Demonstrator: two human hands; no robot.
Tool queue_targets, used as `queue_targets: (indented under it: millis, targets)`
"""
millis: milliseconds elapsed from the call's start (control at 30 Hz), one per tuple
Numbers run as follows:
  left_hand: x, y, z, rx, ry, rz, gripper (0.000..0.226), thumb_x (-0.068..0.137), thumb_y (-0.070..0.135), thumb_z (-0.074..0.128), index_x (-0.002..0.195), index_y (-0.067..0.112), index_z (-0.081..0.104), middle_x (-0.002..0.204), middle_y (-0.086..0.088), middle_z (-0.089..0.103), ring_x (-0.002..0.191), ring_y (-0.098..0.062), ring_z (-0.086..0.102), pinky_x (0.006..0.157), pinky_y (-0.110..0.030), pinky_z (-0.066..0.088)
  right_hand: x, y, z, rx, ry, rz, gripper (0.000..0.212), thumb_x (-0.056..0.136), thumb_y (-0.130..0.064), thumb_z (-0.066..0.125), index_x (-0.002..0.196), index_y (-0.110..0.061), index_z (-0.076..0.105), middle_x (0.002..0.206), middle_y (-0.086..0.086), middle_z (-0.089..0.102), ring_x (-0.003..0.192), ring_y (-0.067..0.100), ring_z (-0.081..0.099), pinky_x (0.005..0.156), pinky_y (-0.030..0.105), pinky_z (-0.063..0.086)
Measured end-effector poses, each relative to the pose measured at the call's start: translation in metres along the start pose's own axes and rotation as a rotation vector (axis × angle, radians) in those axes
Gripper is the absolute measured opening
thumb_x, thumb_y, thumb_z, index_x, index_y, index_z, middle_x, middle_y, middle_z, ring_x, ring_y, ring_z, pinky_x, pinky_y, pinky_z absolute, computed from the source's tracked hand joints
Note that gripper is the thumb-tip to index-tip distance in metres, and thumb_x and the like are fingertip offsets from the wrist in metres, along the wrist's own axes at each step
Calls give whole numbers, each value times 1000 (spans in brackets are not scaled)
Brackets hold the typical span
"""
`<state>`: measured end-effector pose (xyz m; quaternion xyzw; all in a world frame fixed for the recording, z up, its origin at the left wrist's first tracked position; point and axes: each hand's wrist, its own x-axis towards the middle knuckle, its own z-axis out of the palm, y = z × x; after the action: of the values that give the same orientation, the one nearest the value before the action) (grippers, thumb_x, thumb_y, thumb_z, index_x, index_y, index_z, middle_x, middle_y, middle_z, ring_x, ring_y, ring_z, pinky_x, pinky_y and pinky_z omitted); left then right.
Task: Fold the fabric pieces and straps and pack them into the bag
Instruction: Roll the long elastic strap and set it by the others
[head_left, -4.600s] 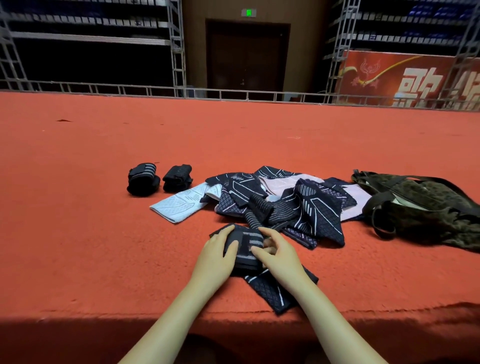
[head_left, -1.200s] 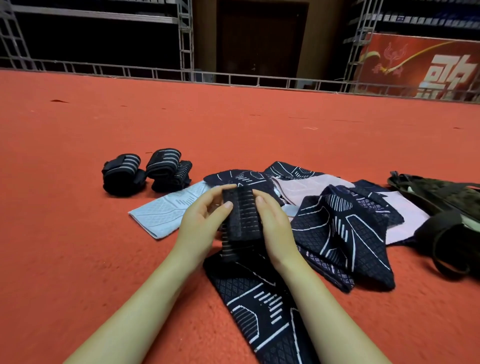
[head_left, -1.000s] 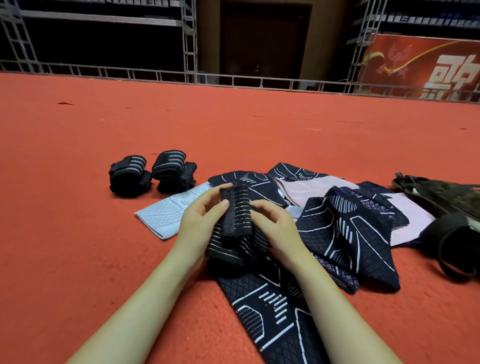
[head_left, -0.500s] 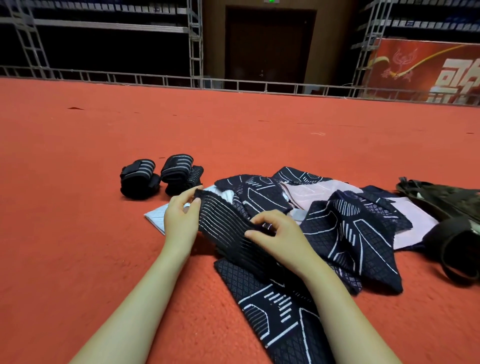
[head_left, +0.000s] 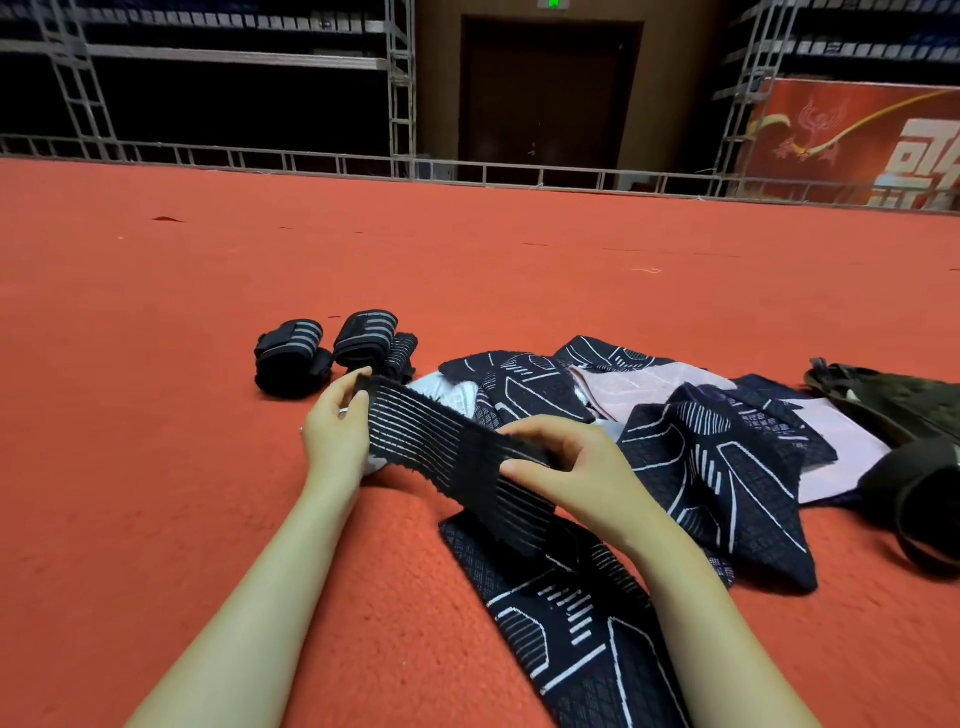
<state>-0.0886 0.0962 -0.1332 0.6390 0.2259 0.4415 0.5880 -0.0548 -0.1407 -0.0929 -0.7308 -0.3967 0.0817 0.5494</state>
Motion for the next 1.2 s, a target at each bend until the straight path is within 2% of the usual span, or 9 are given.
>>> queue_targets:
  millis: [67, 167, 300, 400, 533, 767, 967, 1100, 1200]
  targets:
    - [3, -4, -2, 50, -24, -14, 34, 93, 4, 45, 110, 27, 63, 86, 5, 64, 61, 1, 57, 56, -15, 48, 0, 0, 2, -95, 39, -31, 22, 82, -7, 68, 98, -22, 72, 94, -13, 72, 91, 0, 65, 84, 13, 47]
    - [7, -12, -4, 223, -135, -17, 38, 89, 4, 46, 110, 31, 64, 100, -4, 65, 76, -18, 59, 75, -37, 51, 4, 6, 0, -118, 231, -36, 19, 83, -7, 66, 90, -22, 74, 89, -16, 71, 88, -1, 65, 83, 16, 47]
    - [-8, -13, 7, 727, -205, 343, 46, 82, -2, 47, 120, 17, 64, 114, -5, 58, 110, -26, 47, 95, -32, 35, 8, 20, -3, -174, 297, 31, 16, 84, -13, 65, 86, -26, 74, 87, -18, 71, 87, -3, 63, 86, 21, 48]
    - [-24, -4, 23, 578, -372, 580, 42, 83, 16, 45, 120, 14, 63, 120, 3, 57, 116, -15, 46, 102, -22, 29, 9, 26, -1, -292, 261, 43, 16, 85, -17, 64, 88, -31, 72, 88, -23, 70, 90, -8, 60, 87, 17, 45]
    - [-46, -2, 35, 516, -766, 532, 36, 88, 36, 47, 120, 29, 61, 114, 19, 60, 108, 3, 50, 96, -12, 32, 10, 26, -2, -294, 260, 40, 13, 85, -19, 64, 87, -29, 73, 87, -20, 71, 89, -5, 62, 89, 24, 48]
    - [-24, -2, 26, 346, -382, 411, 22, 90, 10, 53, 95, 24, 70, 95, 15, 65, 95, 1, 55, 86, -3, 35, 9, 22, -3, -148, 198, 151, 18, 79, -31, 72, 95, -37, 69, 62, -4, 59, 65, 7, 55, 72, 30, 48]
    - [-11, -2, 9, 193, -207, 176, 24, 94, 8, 49, 96, 24, 67, 99, 13, 66, 95, 1, 57, 76, 1, 37, 1, 7, -7, 117, -16, 244, 10, 84, -8, 67, 86, -17, 70, 74, -6, 69, 66, 5, 61, 59, 19, 48]
    - [-14, 1, 14, 193, -300, 168, 22, 94, 9, 48, 99, 19, 68, 99, 12, 65, 93, 6, 55, 77, 2, 36, 7, 5, -17, 265, 324, 181, 16, 84, 4, 62, 84, -10, 68, 70, -5, 68, 61, 0, 61, 58, 13, 47]
    - [-16, -7, 18, 323, -560, 198, 22, 94, 17, 49, 95, 31, 66, 102, 18, 65, 97, 8, 55, 88, -5, 37, 8, 17, -37, 239, 579, 216, 15, 82, 2, 63, 84, -11, 71, 77, -2, 70, 68, 5, 63, 61, 14, 49]
